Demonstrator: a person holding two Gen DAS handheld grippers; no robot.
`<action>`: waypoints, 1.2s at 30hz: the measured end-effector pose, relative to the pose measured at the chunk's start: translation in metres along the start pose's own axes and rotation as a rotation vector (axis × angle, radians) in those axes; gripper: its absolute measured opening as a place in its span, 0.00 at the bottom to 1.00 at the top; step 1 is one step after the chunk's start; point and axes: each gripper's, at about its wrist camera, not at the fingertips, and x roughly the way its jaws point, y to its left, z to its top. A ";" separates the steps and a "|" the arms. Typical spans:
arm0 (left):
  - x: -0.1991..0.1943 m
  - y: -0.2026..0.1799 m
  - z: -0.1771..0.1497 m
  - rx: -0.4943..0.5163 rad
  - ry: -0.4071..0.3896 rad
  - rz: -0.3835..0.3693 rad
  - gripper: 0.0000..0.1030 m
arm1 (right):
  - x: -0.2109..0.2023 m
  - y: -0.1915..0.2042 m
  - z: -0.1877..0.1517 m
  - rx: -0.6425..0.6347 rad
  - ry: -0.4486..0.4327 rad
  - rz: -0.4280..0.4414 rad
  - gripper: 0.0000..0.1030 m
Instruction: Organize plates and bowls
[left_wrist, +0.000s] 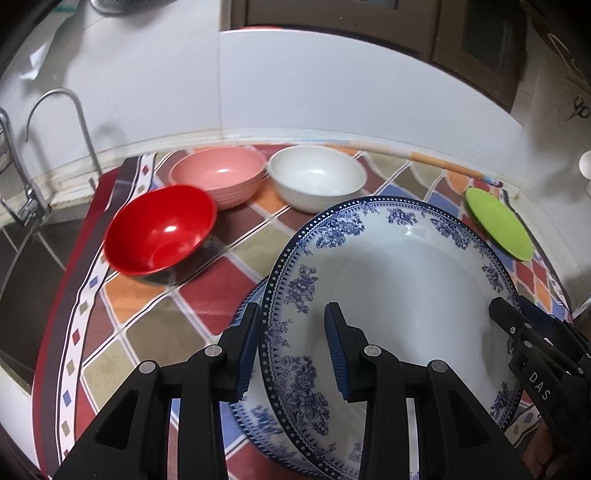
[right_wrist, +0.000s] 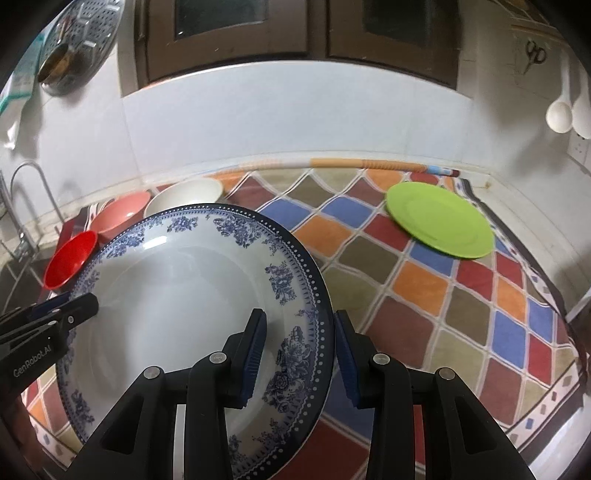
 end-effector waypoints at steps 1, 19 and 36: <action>0.001 0.004 -0.002 -0.005 0.005 0.005 0.34 | 0.002 0.003 -0.001 -0.004 0.004 0.004 0.37; 0.041 0.030 -0.020 -0.030 0.114 0.042 0.35 | 0.045 0.036 -0.019 -0.061 0.108 0.030 0.37; 0.050 0.023 -0.020 -0.002 0.118 0.060 0.35 | 0.060 0.034 -0.024 -0.046 0.159 0.030 0.37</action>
